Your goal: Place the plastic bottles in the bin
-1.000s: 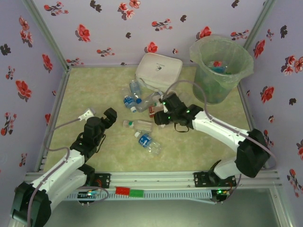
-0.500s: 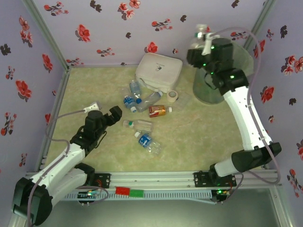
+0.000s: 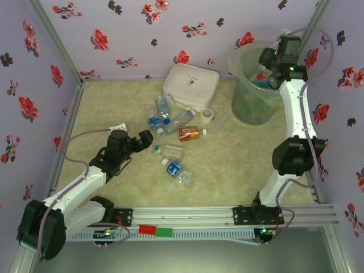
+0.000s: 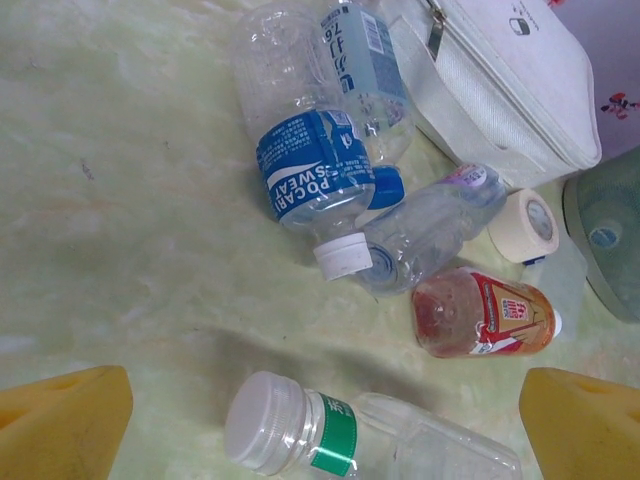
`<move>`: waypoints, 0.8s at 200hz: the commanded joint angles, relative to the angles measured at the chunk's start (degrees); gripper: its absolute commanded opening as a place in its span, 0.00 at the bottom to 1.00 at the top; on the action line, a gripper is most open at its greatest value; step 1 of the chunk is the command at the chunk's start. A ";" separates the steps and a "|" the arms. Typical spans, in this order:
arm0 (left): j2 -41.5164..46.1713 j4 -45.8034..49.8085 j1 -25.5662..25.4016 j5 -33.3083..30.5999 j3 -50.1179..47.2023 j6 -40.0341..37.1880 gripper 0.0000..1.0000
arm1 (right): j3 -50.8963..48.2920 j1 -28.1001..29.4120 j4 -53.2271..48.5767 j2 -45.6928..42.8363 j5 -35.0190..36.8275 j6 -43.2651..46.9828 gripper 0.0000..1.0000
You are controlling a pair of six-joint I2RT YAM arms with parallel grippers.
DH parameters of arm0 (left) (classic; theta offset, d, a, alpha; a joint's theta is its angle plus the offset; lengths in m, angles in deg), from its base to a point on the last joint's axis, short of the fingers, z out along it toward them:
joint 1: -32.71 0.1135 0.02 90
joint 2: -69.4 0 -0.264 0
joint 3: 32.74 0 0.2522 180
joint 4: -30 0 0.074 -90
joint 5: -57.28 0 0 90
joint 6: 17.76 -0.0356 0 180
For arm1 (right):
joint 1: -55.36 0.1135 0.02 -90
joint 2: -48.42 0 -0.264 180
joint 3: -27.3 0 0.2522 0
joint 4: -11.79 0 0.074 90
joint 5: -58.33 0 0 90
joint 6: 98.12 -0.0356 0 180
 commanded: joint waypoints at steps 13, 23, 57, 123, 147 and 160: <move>-0.32 -0.03 0.47 1.84 1.13 -1.76 1.00 | 3.49 -0.33 -3.65 3.55 -1.78 -3.84 0.52; -0.23 0.08 0.52 1.87 1.04 -1.73 1.00 | 3.46 -0.35 -3.74 4.12 -1.95 -4.15 0.54; -0.20 0.43 0.48 1.79 1.11 -1.83 1.00 | 3.47 -0.35 -3.59 3.59 -1.72 -4.18 0.75; -1.10 -1.32 0.57 1.07 2.09 -1.29 1.00 | -1.42 0.29 0.91 -6.55 -3.87 -4.07 0.91; -0.88 -1.46 0.53 0.01 2.52 -1.03 1.00 | -6.99 2.84 4.56 -12.77 -5.31 -3.61 0.90; -0.52 -1.08 0.72 -0.84 2.94 -1.14 1.00 | -10.78 5.14 6.70 -16.32 -6.94 -3.07 0.92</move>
